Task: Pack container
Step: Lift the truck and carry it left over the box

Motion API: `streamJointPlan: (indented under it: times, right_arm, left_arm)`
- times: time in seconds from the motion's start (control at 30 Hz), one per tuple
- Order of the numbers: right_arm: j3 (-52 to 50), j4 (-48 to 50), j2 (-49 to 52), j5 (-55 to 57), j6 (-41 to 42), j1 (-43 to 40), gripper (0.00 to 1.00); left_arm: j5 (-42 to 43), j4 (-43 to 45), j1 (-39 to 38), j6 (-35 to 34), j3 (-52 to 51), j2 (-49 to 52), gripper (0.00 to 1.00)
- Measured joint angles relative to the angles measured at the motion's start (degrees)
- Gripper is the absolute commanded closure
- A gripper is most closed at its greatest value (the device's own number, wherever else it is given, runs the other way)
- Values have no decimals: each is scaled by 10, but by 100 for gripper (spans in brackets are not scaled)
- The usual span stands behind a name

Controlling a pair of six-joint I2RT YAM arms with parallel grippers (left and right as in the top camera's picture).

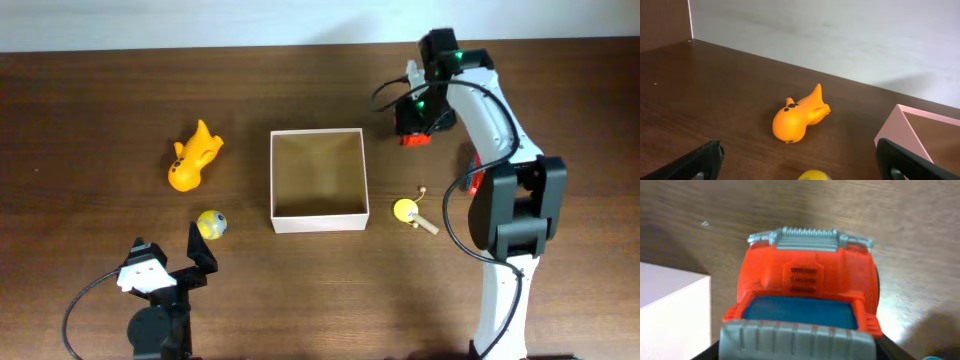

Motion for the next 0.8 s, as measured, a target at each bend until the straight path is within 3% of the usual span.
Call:
streamJointPlan:
  times: [0.5,0.8]
  right_arm:
    - [259,-222,0,2,19,26,44]
    - [296,-252,0,2,98,106,44]
  left_arm:
    - [0,0,0,0,0,0,1]
    - [0,0,0,0,0,0,1]
